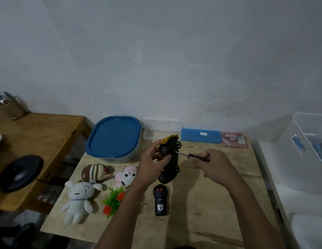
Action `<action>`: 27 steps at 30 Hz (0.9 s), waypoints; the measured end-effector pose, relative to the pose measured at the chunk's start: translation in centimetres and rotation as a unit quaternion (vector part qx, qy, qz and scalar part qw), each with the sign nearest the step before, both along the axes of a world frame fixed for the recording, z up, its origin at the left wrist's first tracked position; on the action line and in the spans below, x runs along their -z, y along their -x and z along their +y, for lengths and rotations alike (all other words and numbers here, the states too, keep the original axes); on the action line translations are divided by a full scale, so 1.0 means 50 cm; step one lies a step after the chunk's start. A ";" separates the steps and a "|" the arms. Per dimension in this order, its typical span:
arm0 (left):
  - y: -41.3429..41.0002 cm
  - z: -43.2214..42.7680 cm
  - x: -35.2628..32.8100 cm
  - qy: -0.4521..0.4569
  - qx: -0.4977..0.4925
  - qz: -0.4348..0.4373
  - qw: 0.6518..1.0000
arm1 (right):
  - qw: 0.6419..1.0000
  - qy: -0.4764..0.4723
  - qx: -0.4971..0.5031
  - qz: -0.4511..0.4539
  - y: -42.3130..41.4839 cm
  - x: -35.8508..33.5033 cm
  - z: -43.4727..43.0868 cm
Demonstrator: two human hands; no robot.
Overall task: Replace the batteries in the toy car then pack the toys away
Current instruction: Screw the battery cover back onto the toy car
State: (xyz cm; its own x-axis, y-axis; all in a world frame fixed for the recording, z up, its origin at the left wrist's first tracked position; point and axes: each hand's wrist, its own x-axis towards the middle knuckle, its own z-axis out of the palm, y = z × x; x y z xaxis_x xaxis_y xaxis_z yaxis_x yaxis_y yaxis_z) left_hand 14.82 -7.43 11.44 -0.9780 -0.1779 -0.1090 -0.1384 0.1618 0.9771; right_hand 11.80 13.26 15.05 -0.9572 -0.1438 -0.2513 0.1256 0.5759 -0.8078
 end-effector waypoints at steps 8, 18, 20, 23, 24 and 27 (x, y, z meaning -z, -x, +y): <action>-0.003 0.000 -0.004 -0.001 -0.004 0.002 1.000 | 0.999 -0.014 -0.016 -0.040 -0.006 0.005 -0.011; -0.005 -0.004 -0.007 -0.018 -0.014 -0.004 1.000 | 0.998 -0.062 -0.026 -0.003 -0.009 -0.003 -0.024; -0.004 -0.004 -0.007 -0.031 -0.023 -0.003 0.999 | 0.998 -0.044 -0.043 -0.024 -0.012 -0.001 -0.024; -0.007 -0.006 -0.009 -0.040 -0.021 0.001 0.999 | 0.998 -0.039 -0.039 0.016 -0.016 0.002 -0.025; -0.008 -0.007 -0.009 -0.040 -0.016 0.000 0.999 | 0.999 -0.030 -0.031 0.026 -0.015 0.000 -0.025; -0.012 -0.008 -0.012 -0.026 0.007 -0.003 1.000 | 1.000 -0.021 -0.006 0.003 -0.006 -0.003 -0.024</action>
